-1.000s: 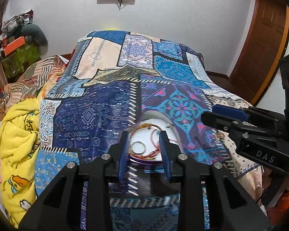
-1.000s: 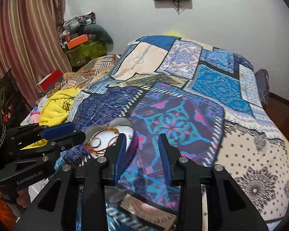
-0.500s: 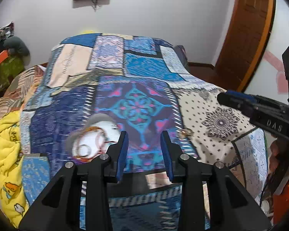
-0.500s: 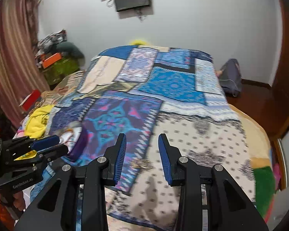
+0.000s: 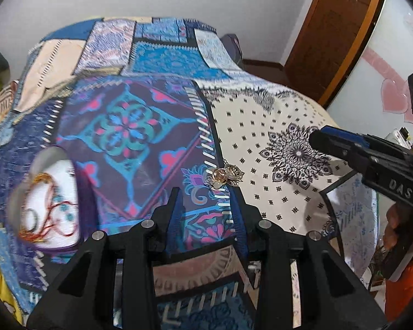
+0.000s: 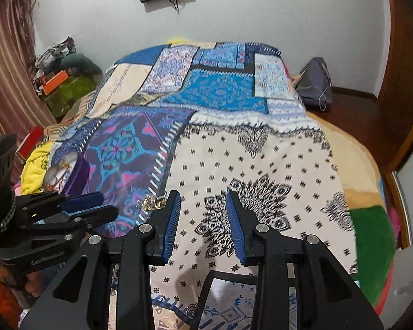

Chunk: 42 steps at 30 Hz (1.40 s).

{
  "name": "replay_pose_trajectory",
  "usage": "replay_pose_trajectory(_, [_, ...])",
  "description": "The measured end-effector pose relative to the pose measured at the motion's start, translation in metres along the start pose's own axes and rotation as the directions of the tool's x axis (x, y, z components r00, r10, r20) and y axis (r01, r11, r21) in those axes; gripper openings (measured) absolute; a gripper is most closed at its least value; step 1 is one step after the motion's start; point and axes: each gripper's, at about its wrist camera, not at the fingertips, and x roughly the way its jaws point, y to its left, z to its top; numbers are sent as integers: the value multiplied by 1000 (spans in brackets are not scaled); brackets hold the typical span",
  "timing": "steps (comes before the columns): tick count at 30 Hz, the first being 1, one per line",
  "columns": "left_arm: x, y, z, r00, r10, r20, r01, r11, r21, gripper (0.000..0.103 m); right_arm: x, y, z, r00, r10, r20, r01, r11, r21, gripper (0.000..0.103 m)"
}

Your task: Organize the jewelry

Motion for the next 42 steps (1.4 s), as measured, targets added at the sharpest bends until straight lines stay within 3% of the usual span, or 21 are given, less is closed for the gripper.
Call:
replay_pose_trajectory(6, [25,3,5,1000,-1,-30,1,1000,-22,21,12,-2,-5,999,20,-28,-20,1000,0,31])
replay_pose_trajectory(16, [48,-4,12,999,7,-54,-6,1000,12,19,19,-2,-6,998,42,-47,-42,999,-3,31])
replay_pose_trajectory(19, [52,-4,13,998,0,-59,0,1000,12,8,22,0,-6,997,54,-61,-54,999,-4,31])
replay_pose_trajectory(32, [20,12,0,1000,-19,4,19,999,-34,8,46,32,-11,982,97,-161,-114,988,-101,31])
replay_pose_trajectory(42, [9,31,-12,1000,-6,23,8,998,-55,8,71,45,-2,978,87,-188,-105,991,-87,31])
